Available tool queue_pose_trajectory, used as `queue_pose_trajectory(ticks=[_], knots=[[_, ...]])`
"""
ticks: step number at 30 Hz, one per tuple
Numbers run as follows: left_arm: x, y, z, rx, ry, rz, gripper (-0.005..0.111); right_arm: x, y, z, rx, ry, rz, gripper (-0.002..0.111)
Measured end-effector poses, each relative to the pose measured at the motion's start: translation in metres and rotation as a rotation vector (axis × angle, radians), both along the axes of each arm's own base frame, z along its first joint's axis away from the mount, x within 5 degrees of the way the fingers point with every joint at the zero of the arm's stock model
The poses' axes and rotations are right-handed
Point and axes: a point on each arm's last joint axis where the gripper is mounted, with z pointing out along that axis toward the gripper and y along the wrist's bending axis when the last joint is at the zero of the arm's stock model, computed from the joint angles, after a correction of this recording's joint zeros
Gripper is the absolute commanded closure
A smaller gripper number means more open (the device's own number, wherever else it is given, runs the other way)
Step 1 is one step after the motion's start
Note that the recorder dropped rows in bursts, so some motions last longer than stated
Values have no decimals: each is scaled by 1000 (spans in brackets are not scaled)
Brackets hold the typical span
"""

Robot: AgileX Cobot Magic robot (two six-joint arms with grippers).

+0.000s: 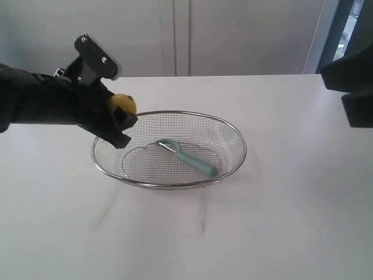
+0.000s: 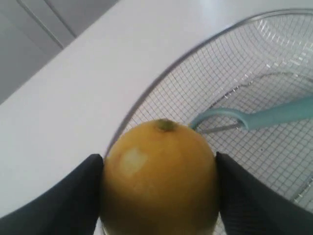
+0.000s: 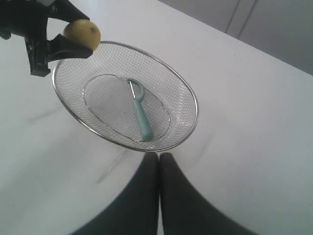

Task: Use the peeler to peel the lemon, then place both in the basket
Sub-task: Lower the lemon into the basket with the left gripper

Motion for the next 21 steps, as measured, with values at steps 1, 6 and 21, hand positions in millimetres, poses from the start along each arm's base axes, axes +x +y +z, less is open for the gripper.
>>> queue_pose_trajectory(ticks=[1,6,21], knots=[[2,-1,-8,10,22,-2,107,2,0,-5,-2,1,-7,108],[11,-5,-41,66,97,1,107,9,3,-18,5,-24,-19,108],[36,-20,-71,121,135,-42,107,14,6,-34,28,-50,-28,108]])
